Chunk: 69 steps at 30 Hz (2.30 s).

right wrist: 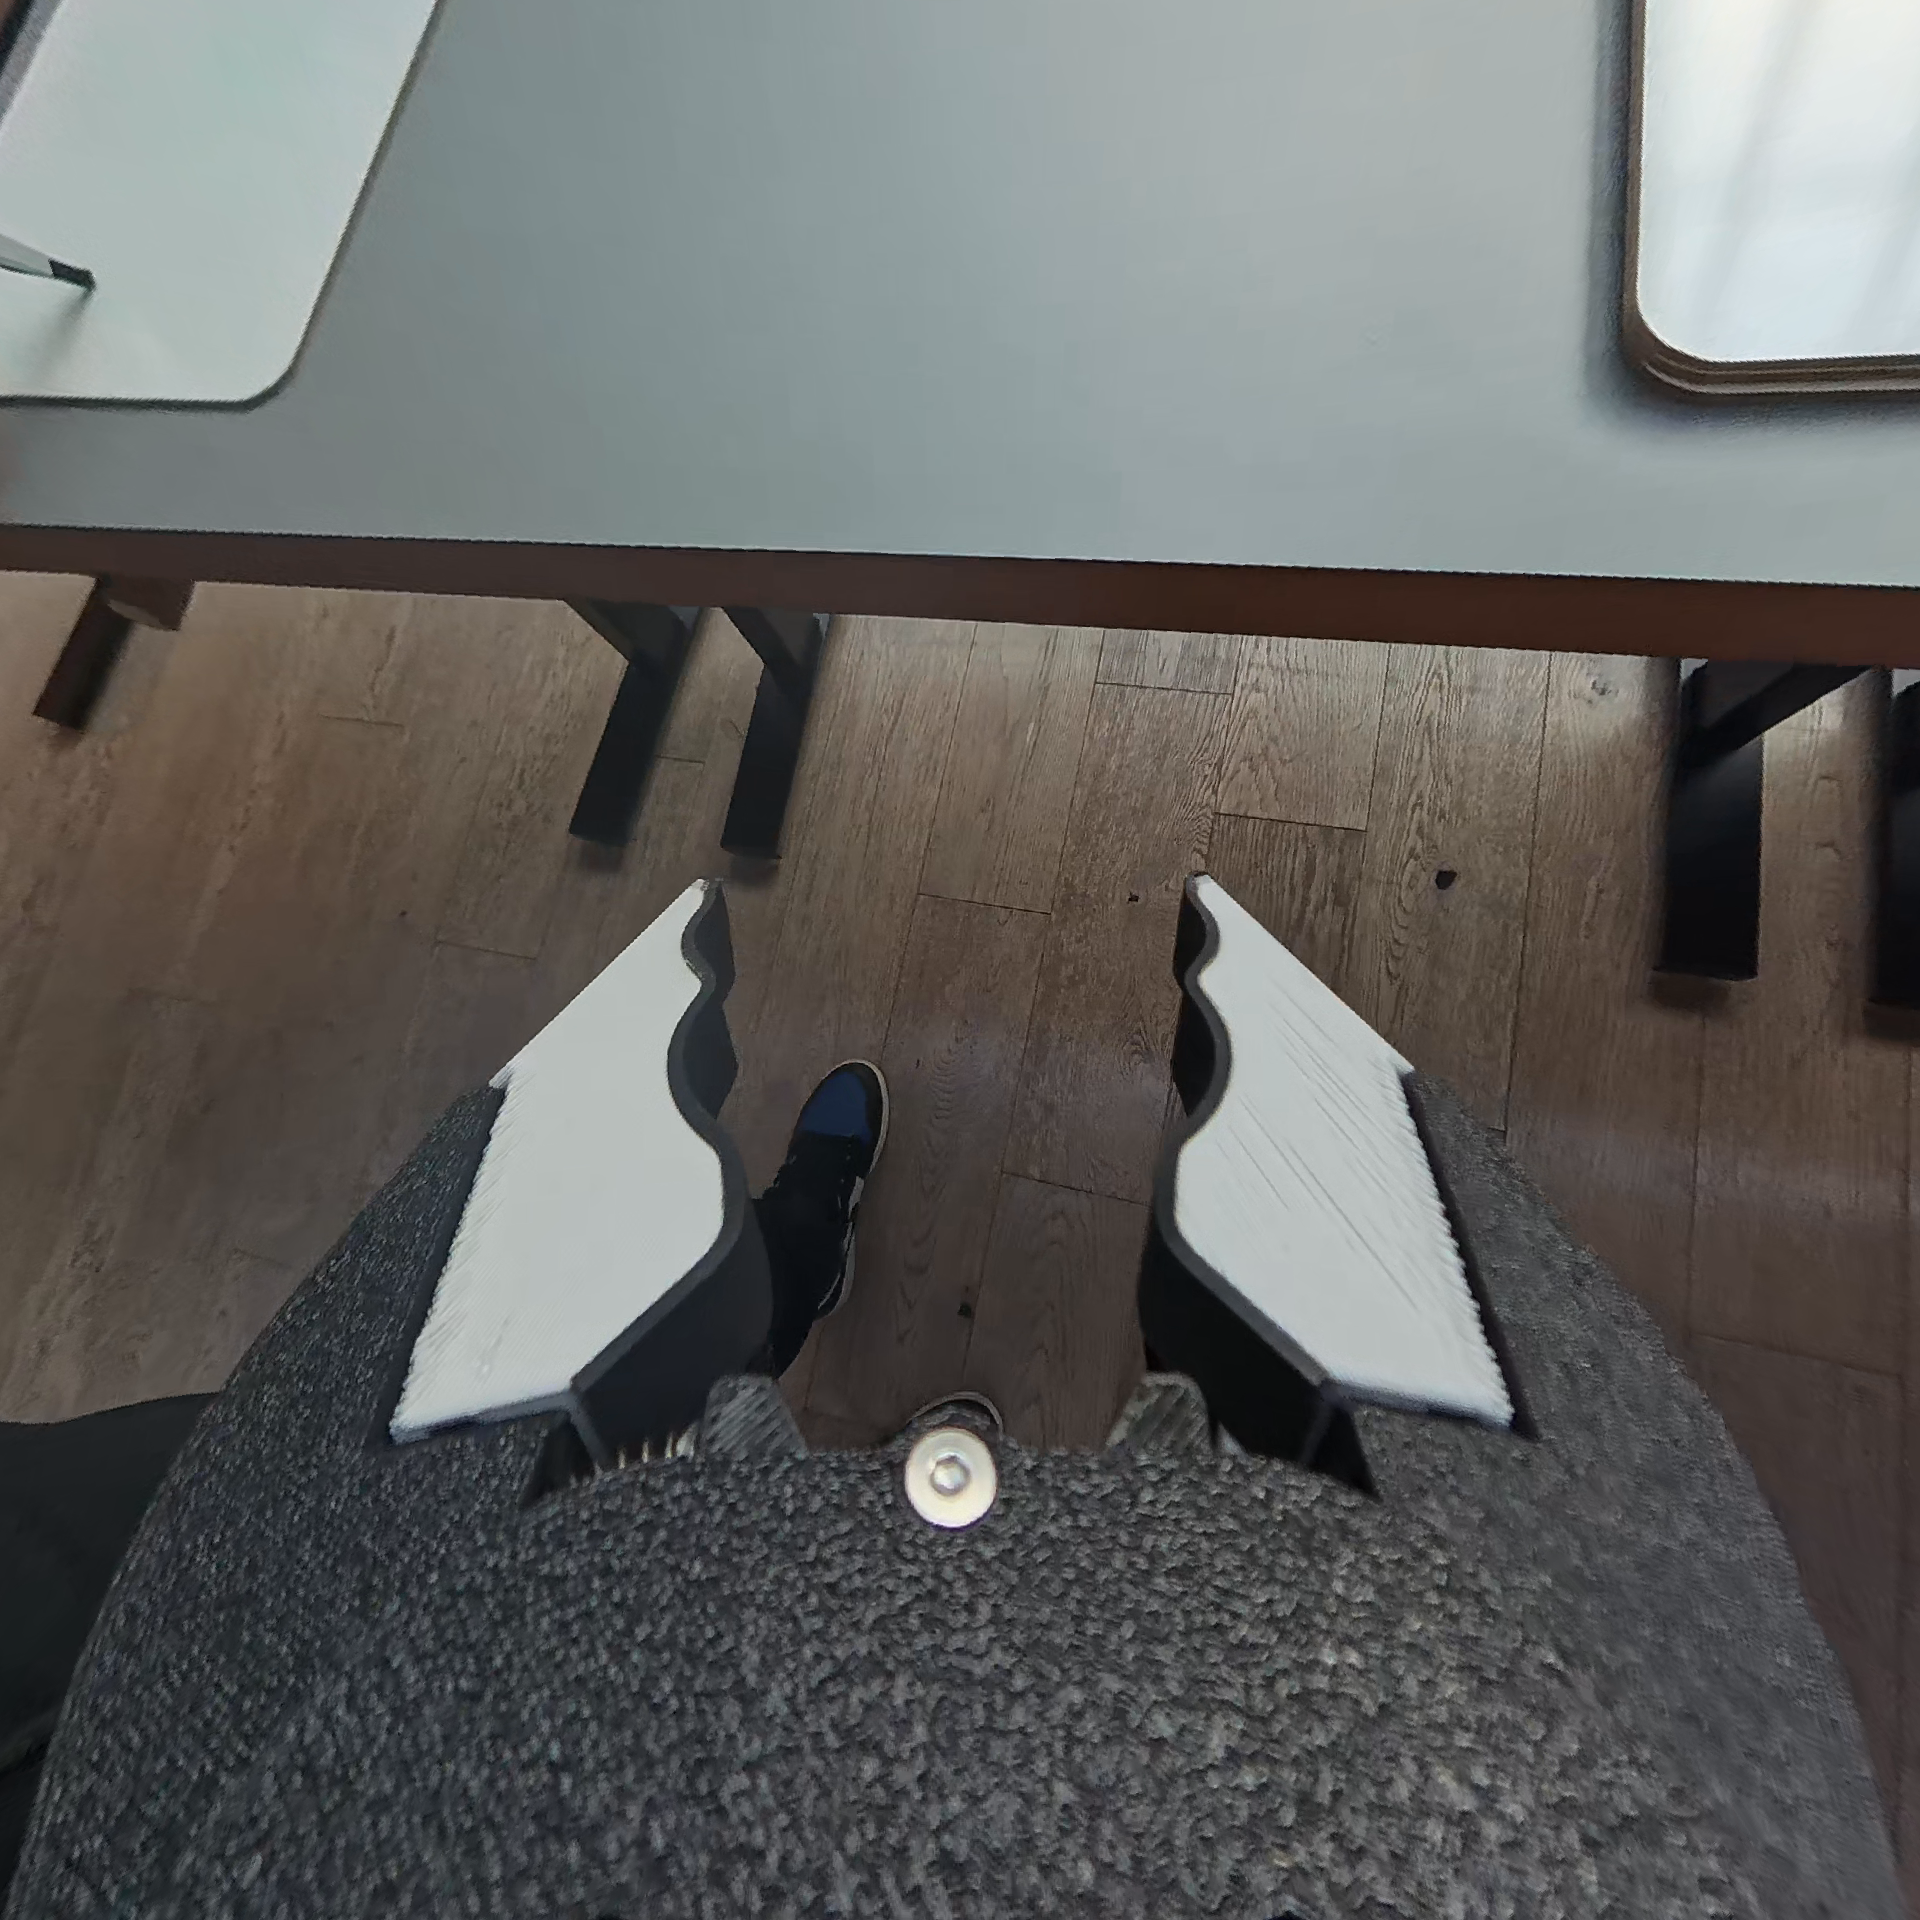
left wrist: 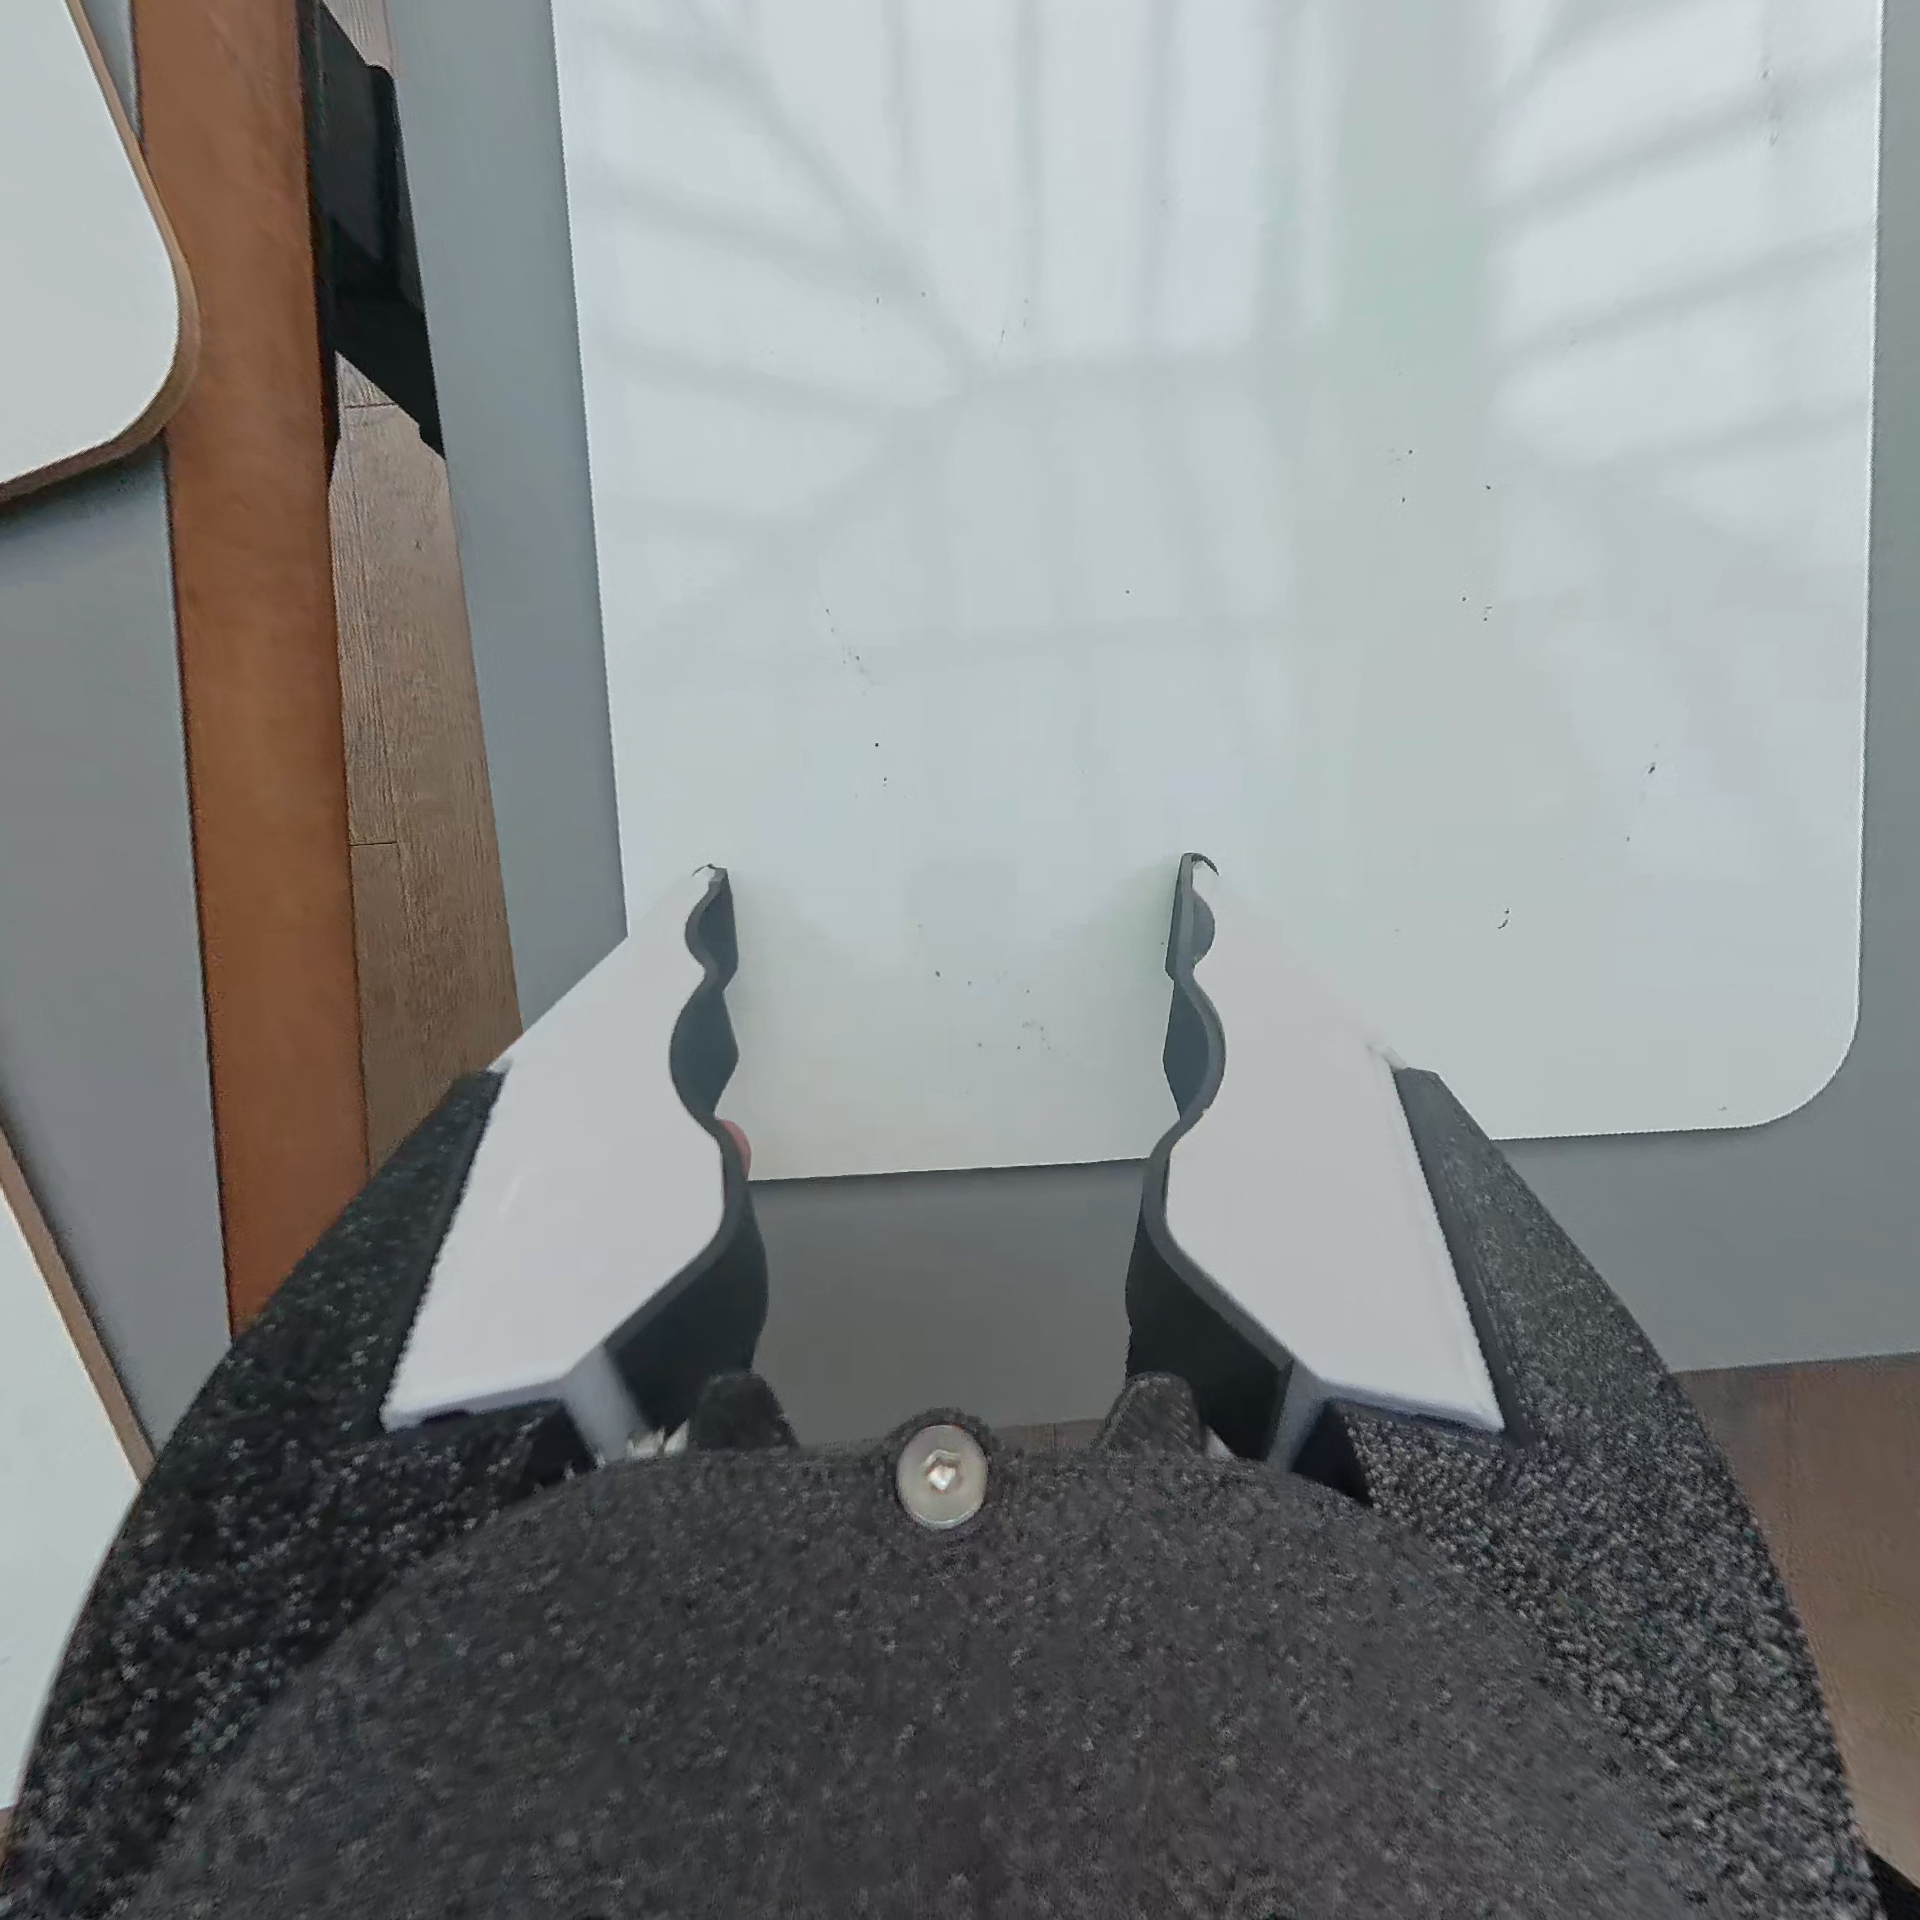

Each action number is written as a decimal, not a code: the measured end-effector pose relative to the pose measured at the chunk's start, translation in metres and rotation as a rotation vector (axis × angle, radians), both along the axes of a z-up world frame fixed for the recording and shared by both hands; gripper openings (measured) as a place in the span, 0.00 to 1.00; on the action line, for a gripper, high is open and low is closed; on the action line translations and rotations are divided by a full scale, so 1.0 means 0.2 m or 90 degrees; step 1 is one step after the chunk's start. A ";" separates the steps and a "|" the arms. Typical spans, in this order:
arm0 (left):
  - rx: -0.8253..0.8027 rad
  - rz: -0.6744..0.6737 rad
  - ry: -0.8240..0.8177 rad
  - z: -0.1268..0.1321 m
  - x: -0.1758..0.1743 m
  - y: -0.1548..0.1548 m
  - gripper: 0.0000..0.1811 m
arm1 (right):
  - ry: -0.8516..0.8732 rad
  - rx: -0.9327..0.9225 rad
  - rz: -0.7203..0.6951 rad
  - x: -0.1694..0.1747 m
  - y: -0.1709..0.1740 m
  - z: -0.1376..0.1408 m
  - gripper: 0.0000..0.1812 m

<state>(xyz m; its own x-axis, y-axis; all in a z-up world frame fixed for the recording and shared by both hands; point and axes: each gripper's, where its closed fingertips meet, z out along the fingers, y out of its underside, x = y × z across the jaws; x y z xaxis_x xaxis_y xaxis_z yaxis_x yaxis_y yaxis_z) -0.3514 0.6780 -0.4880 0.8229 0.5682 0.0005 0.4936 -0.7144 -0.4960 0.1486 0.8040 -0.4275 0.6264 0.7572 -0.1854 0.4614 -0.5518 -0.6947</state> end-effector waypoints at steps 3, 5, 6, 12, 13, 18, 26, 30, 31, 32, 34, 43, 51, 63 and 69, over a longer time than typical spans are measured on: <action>-0.019 -0.036 -0.014 0.00 0.10 -0.05 0.45 | 0.008 0.002 0.011 -0.05 0.01 0.01 0.47; -0.025 -0.052 -0.020 0.00 0.19 -0.10 0.45 | 0.015 0.005 0.014 -0.08 0.02 0.02 0.47; -0.025 -0.056 -0.022 0.00 0.24 -0.13 0.45 | 0.018 0.004 0.016 -0.09 0.02 0.03 0.47; 0.052 -0.060 -0.060 0.07 0.51 -0.23 0.46 | 0.018 -0.005 0.033 -0.11 0.00 0.01 0.47; 0.107 -0.013 -0.072 0.11 0.51 -0.26 0.44 | 0.014 -0.002 0.037 -0.10 0.00 0.02 0.47; 0.357 0.344 -0.270 0.07 0.49 -0.50 0.50 | 0.004 0.012 0.027 -0.01 0.03 0.07 0.47; 0.649 0.480 -0.529 -0.03 0.62 -0.25 0.18 | -0.002 0.038 0.008 0.06 0.09 0.15 0.46; 0.733 0.501 -0.546 0.01 0.65 -0.26 0.04 | -0.001 0.048 0.011 0.09 0.07 0.18 0.46; 0.736 0.494 -0.542 0.01 0.68 -0.27 0.04 | 0.001 0.050 0.011 0.10 0.06 0.19 0.46; 0.741 0.486 -0.537 0.02 0.70 -0.28 0.04 | 0.002 0.050 0.012 0.11 0.05 0.19 0.45; 0.756 0.472 -0.523 0.07 0.75 -0.32 0.03 | 0.002 0.050 0.015 0.14 0.02 0.19 0.45; 0.796 0.345 -0.554 0.44 1.14 -0.43 0.04 | 0.112 -0.059 0.125 -0.04 -0.35 0.18 0.46; 0.827 0.163 -0.646 0.86 1.69 -0.38 0.03 | 0.341 -0.225 0.130 -0.16 -0.54 0.52 0.47; 0.702 -0.312 -0.555 1.44 2.48 0.12 0.20 | 0.599 -0.274 0.118 0.47 -0.28 1.22 0.04; 0.551 -0.479 -0.340 1.39 2.60 0.41 0.34 | 0.579 -0.256 0.104 0.77 0.02 1.31 0.04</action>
